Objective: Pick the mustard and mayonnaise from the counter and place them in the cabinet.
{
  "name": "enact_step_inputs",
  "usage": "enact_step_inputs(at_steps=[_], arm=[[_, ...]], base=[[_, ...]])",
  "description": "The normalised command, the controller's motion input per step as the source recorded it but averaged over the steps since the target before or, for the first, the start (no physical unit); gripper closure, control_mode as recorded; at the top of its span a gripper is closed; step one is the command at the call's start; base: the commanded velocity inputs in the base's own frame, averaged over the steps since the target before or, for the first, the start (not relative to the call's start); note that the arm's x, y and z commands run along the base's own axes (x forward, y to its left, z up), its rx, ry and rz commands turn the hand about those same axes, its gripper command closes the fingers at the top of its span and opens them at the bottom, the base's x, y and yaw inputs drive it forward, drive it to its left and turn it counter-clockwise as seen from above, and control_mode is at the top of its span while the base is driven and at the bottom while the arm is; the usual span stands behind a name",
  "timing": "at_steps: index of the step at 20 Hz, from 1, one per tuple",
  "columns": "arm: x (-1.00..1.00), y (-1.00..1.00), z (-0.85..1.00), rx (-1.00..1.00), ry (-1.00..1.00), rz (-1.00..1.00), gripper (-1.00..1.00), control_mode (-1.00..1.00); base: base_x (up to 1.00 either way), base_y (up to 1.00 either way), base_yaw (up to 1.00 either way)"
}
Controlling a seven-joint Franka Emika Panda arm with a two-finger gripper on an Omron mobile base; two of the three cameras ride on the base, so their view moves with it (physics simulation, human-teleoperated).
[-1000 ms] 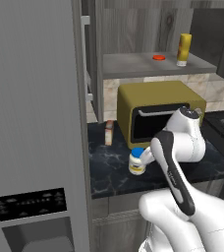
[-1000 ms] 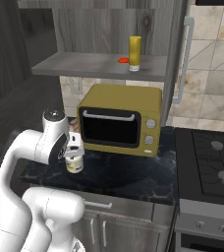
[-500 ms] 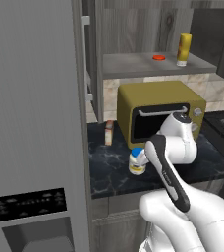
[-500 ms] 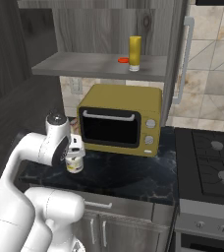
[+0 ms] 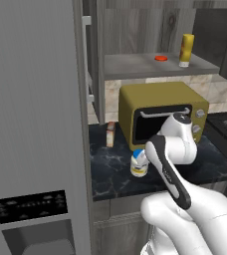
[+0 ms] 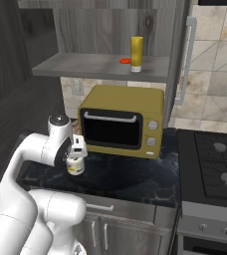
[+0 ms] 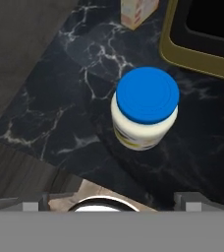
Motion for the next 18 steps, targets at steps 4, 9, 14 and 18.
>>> enact_step_inputs(at_steps=[4,9,14,18], arm=[[0.15,0.00,-0.03,0.00,-0.03,0.00,-1.00,-1.00],[0.13,0.00,-0.13,0.00,-0.02,0.00,-1.00,-1.00],[0.19,0.00,-0.29,0.00,0.00,0.00,-1.00,-1.00],[0.25,0.00,-0.33,0.00,0.00,0.00,-1.00,-1.00]], base=[[0.00,0.00,0.00],[0.00,0.00,0.00],[0.00,0.00,0.00],[0.00,0.00,0.00]])
